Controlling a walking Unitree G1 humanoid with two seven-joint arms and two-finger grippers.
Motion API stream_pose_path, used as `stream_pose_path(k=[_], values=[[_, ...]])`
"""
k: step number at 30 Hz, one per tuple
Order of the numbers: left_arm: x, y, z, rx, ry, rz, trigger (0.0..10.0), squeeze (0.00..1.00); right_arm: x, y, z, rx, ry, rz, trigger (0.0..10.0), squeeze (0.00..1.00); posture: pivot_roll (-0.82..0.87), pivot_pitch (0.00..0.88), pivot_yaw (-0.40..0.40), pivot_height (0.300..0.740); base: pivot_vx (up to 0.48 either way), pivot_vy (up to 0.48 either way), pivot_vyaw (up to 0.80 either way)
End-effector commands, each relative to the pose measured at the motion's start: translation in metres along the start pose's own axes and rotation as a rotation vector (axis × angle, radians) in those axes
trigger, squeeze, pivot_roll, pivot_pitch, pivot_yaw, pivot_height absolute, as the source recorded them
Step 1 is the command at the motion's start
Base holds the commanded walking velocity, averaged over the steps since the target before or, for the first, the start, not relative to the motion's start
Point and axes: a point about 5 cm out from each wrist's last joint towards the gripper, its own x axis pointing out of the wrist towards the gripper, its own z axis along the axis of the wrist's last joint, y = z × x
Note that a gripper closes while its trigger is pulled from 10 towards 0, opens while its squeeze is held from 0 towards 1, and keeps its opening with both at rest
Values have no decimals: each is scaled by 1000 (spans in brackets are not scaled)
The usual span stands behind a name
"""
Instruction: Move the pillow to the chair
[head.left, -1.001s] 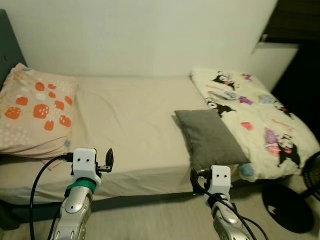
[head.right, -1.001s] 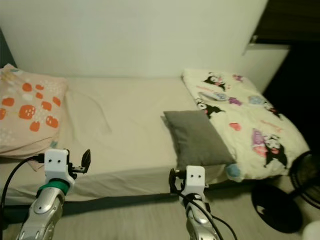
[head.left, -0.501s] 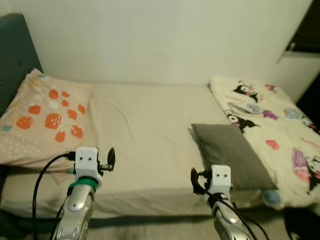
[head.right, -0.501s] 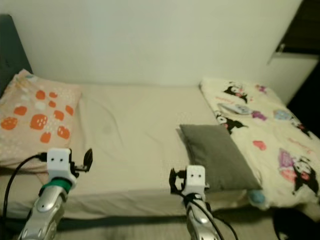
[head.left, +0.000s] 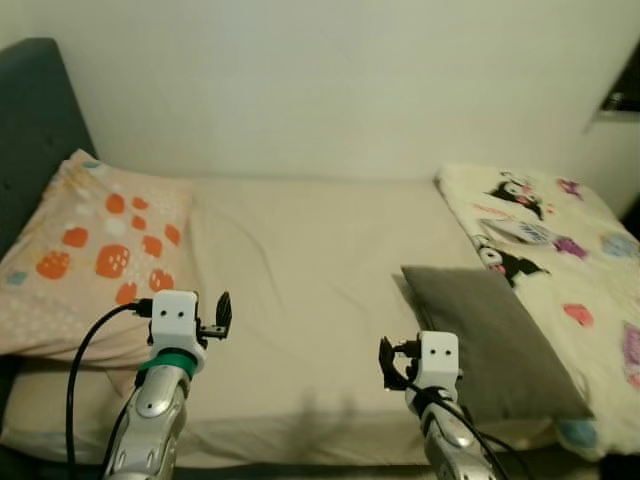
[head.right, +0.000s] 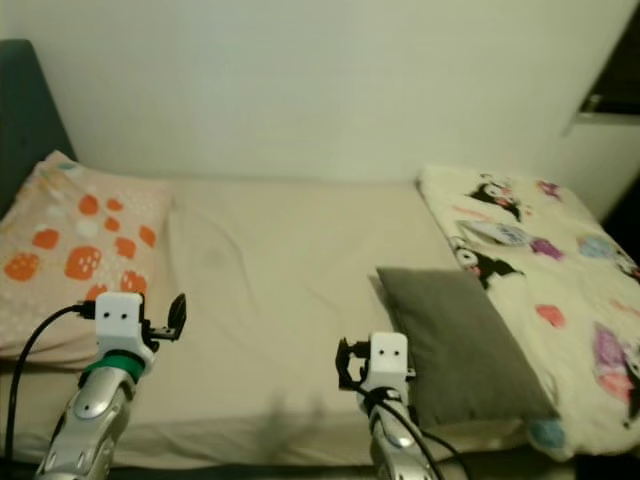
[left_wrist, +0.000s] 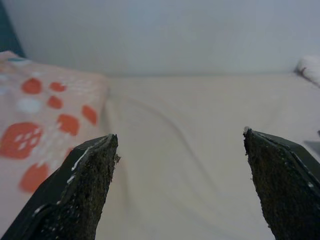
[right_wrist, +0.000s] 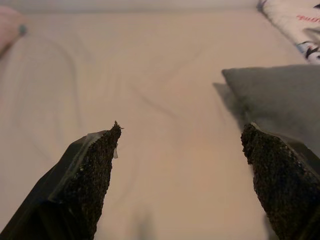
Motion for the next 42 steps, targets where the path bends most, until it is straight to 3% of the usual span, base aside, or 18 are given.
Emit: stream_pose_path(k=[1, 13, 18, 30, 42], values=[[-3, 2, -6, 5, 18, 3, 10000, 0, -1, -2, -3, 3, 9, -7, 10000, 0, -24, 0, -5, 740, 311, 0, 0], [-2, 2, -5, 9, 13, 8, 10000, 0, 2, -1, -2, -6, 11, 4, 10000, 0, -12, 0, -10, 740, 302, 0, 0], [-2, 2, -5, -6, 10, 23, 10000, 0, 1, 1, -3, -4, 12, 7, 10000, 0, -12, 0, -9, 740, 0, 0, 0], [-2, -2, -9, 68, 28, 5, 10000, 0, -2, -3, -6, -12, 20, 8, 10000, 0, -22, 0, -8, 740, 0, 0, 0], [-1, -2, -8, 53, 24, 6, 10000, 0, -2, 1, -7, -13, 23, 16, 10000, 0, -20, 0, -12, 740, 0, -183, 0]])
